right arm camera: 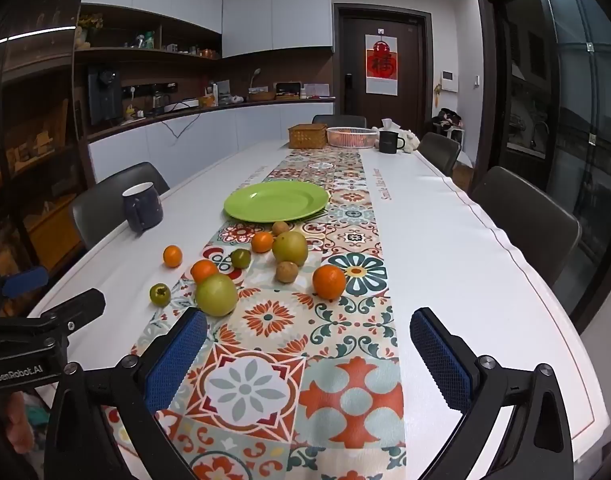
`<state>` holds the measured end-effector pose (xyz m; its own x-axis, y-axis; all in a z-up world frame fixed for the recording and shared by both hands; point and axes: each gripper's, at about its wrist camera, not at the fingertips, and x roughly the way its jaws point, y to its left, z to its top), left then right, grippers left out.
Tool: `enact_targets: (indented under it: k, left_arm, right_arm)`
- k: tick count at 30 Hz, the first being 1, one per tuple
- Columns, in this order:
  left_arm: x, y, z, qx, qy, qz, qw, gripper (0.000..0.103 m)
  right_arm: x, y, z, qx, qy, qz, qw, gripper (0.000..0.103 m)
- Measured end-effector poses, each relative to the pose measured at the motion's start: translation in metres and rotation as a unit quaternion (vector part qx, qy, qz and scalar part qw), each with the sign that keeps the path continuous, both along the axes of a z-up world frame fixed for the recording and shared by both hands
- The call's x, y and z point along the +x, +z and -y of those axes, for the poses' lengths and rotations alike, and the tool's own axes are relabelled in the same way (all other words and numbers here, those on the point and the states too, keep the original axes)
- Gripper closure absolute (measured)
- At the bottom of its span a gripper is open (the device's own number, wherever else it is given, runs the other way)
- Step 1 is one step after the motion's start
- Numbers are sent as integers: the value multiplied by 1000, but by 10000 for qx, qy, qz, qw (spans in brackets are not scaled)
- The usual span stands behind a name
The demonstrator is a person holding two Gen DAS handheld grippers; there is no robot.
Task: Organize fruits
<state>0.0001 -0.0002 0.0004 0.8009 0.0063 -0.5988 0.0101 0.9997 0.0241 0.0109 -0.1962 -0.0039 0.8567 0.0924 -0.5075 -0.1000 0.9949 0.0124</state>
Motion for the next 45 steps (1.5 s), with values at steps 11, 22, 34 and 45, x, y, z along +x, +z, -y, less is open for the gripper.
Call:
enact_targets:
  k: [11,22,34,45]
  left_arm:
    - [-2,-1,-3,13,46,26,10000,0]
    - [-3,-2,-1,-4,65,57,10000,0]
    - [-4,-1,-1,-7,63,63,10000,0]
    - [-3,-1,-1,-6,66,65,10000,0]
  right_arm:
    - [-2,1,2,34,-23,-1,10000,1]
    - [-1,1,-1,-5,20,-12,10000,1]
    - [-2,0,-6,-7,28,7,10000,1]
    - [-1,1,-2,-6,23,4,10000,1]
